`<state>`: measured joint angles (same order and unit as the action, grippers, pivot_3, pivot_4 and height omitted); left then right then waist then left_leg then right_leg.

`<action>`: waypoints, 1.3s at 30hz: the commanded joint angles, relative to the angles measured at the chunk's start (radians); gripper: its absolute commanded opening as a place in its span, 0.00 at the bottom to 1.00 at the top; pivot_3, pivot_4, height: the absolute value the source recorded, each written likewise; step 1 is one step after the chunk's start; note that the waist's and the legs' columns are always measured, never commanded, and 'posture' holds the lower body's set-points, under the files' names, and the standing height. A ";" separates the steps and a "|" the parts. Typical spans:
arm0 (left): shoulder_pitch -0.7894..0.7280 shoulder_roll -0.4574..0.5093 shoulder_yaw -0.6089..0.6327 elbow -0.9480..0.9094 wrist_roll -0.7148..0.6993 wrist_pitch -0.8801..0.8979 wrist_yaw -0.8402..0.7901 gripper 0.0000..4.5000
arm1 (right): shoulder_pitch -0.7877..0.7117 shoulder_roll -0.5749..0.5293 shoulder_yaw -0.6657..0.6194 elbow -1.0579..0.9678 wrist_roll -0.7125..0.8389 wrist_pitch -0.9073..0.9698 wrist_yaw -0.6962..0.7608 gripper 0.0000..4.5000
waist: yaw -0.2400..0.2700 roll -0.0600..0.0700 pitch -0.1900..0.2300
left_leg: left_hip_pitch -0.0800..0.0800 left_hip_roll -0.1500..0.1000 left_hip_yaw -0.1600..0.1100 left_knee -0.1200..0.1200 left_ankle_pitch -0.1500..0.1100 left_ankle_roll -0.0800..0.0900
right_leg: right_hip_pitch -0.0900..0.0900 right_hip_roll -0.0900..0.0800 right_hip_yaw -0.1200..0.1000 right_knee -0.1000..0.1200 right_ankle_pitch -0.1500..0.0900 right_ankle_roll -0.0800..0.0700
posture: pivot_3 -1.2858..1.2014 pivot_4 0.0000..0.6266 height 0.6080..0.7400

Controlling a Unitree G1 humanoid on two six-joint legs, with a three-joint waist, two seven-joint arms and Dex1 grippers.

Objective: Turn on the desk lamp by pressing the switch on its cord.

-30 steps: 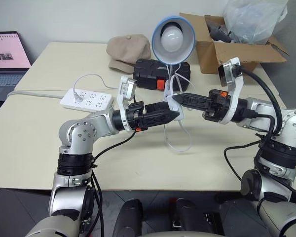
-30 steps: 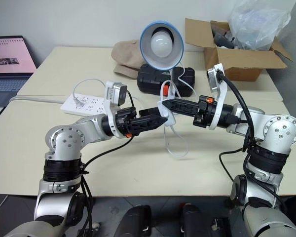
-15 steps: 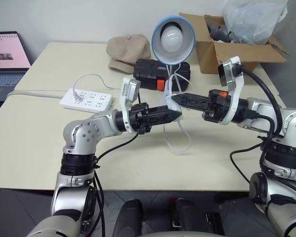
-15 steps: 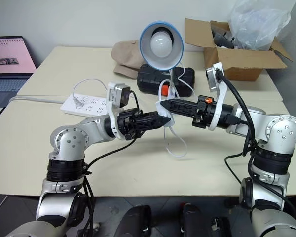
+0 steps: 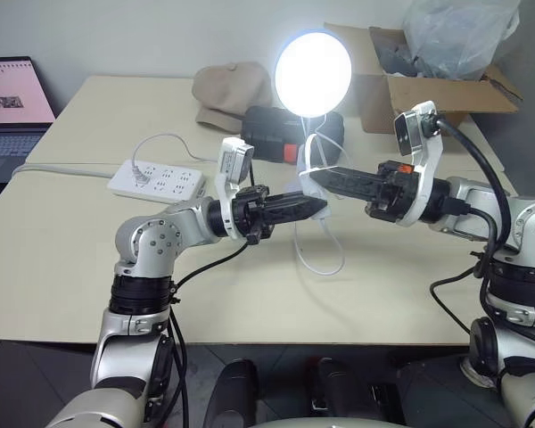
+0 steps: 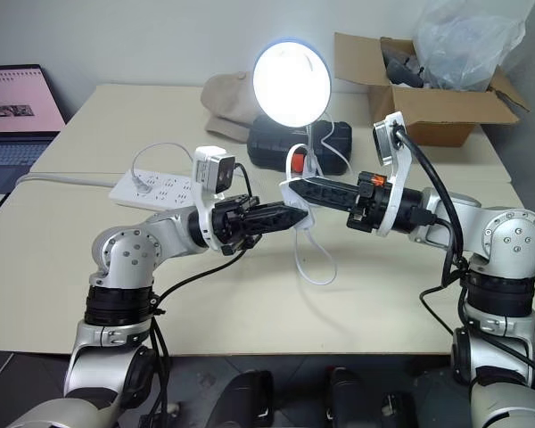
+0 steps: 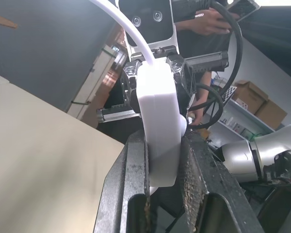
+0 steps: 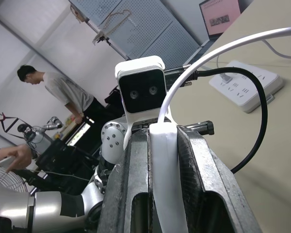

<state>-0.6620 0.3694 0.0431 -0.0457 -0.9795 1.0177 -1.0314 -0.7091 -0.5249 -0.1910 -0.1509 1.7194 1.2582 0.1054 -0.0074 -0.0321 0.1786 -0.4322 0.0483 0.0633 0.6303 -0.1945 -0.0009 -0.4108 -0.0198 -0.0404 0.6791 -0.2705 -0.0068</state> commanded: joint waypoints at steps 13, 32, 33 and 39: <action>0.053 0.149 -0.037 -0.096 0.070 -0.064 -0.102 0.70 | 0.043 -0.033 0.036 -0.015 0.040 -0.105 -0.024 0.08 | 0.001 0.000 0.000 | 0.000 0.000 0.000 0.000 0.000 0.000 | 0.000 0.000 0.000 -0.001 0.000 0.000 | 0.52 0.24 1.00; 0.309 0.510 0.016 -0.420 0.339 -0.336 -0.096 1.00 | 0.000 0.119 0.171 0.309 -0.606 -0.292 -0.117 0.08 | 0.001 0.001 0.001 | 0.000 0.001 0.001 -0.002 0.000 0.000 | -0.002 -0.001 0.001 -0.002 0.000 0.000 | 0.52 0.24 1.00; 0.314 0.509 0.020 -0.426 0.335 -0.334 -0.087 1.00 | -0.007 0.131 0.168 0.329 -0.636 -0.296 -0.111 0.08 | 0.001 0.001 0.001 | 0.000 0.001 0.001 -0.002 0.000 0.000 | -0.002 -0.001 0.001 -0.002 0.000 0.000 | 0.52 0.24 1.00; 0.334 0.492 0.011 -0.470 0.323 -0.317 -0.032 1.00 | -0.028 0.181 0.184 0.407 -0.822 -0.345 -0.062 0.08 | 0.006 0.001 0.001 | -0.001 0.000 0.001 -0.001 0.000 0.000 | -0.002 -0.001 0.001 -0.002 0.000 0.000 | 0.52 0.24 1.00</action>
<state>-0.3264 0.8657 0.0369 -0.4787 -0.6372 0.6979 -1.0778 -0.7169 -0.3450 0.0049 0.2571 0.9463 0.9422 0.0227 -0.0018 -0.0311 0.1795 -0.4330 0.0486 0.0648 0.6288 -0.1946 -0.0009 -0.4124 -0.0206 -0.0391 0.6770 -0.2706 -0.0069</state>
